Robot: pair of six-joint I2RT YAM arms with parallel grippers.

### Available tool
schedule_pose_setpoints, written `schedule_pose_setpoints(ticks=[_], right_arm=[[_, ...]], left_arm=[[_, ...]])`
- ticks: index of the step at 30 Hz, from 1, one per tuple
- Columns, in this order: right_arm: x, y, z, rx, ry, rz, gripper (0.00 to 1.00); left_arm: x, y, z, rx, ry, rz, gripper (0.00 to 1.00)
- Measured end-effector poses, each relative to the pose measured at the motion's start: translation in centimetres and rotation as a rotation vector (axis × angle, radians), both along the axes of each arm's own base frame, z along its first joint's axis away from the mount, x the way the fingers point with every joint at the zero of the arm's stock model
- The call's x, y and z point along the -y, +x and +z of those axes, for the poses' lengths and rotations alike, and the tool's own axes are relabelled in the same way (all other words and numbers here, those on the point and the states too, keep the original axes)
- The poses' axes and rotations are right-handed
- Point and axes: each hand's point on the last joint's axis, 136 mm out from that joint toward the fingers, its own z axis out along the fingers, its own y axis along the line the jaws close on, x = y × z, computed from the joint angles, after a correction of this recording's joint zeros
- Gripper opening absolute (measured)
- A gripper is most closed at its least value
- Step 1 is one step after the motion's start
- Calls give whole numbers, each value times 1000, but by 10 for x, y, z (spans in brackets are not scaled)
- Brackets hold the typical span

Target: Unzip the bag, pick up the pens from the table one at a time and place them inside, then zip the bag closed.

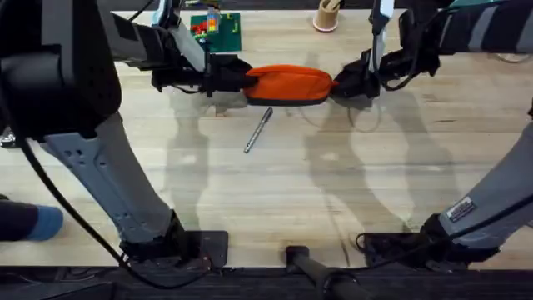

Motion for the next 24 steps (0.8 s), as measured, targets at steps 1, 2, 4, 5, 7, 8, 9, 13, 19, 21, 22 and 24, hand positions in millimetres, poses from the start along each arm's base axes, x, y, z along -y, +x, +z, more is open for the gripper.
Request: schedule_pose_setpoints(ticks=[1, 2, 4, 5, 7, 8, 9, 13, 19, 21, 22, 24], right_arm=[[0, 0, 0, 0, 0, 0, 34], [0, 0, 0, -1, 0, 0, 34], [0, 0, 0, 0, 0, 0, 34], [0, 0, 0, -1, 0, 0, 32], [0, 0, 0, -5, 1, -3, 31], [0, -1, 0, -9, 1, -6, 31], [0, -2, 0, -17, 2, -8, 31], [0, -7, -2, -55, 5, -17, 31], [0, -13, -3, -91, 7, -21, 31], [0, -13, -3, -96, 8, -24, 31], [0, -14, -3, -97, 8, -24, 31], [0, -14, -3, -100, 8, -27, 31]], left_arm=[[0, 0, 0, 0, 0, 0, 41], [0, 0, 0, 0, 0, 0, 41], [0, 0, 0, 0, 0, 0, 41], [0, 0, 0, 0, 0, 0, 41], [0, 0, 0, 0, 0, 0, 41], [0, 0, 0, 0, 0, 0, 41], [0, 0, 0, 0, 0, 0, 41], [0, 0, 0, 0, 0, 0, 41], [0, 0, 0, 0, 0, 0, 41], [0, 0, 0, 0, 0, 0, 41], [0, 0, 0, 0, 0, 0, 41], [0, 0, 0, 0, 0, 0, 41]])
